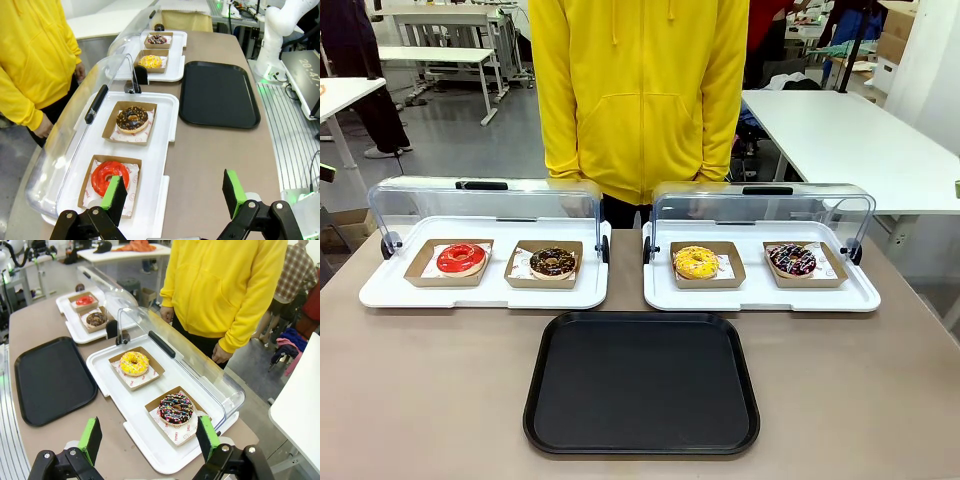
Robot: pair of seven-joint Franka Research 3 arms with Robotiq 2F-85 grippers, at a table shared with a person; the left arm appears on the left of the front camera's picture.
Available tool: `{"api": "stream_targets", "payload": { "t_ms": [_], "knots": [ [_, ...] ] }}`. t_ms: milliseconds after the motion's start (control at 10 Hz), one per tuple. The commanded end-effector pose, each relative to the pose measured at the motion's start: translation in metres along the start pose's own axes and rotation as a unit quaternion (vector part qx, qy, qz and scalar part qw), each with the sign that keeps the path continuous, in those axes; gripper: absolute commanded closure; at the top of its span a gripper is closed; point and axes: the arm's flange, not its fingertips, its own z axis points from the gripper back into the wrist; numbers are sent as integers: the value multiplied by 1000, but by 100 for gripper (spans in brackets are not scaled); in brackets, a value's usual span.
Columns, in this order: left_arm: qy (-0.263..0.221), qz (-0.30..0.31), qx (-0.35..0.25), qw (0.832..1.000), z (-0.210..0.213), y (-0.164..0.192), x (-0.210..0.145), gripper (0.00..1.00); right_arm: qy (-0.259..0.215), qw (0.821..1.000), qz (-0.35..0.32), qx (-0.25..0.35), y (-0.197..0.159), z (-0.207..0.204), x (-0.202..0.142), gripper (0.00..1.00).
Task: Move the second donut from the left to the tray.
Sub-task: Pick up the Paper togo box containing the Donut indicated by the person and place it on the Handle tray.
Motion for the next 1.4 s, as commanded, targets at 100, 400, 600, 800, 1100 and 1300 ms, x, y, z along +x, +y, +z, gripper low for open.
{"api": "stream_targets", "payload": {
  "t_ms": [100, 400, 600, 800, 1100, 1300],
  "knots": [
    [-2, 3, -2, 1000, 0, -1, 1, 0, -12, 1000, 14, -2, -3, -1, 2, 0],
    [-2, 3, -2, 1000, 0, -1, 1, 0, -12, 1000, 14, -2, -3, -1, 2, 0],
    [-2, 3, -2, 1000, 0, -1, 1, 0, -12, 1000, 14, -2, -3, -1, 2, 0],
    [-2, 3, -2, 1000, 0, -1, 1, 0, -12, 1000, 14, -2, -3, -1, 2, 0],
    [-2, 3, -2, 1000, 0, -1, 1, 0, -12, 1000, 14, -2, -3, -1, 2, 0],
    [-2, 3, -2, 1000, 0, -1, 1, 0, -12, 1000, 14, -2, -3, -1, 2, 0]
  ]
}}
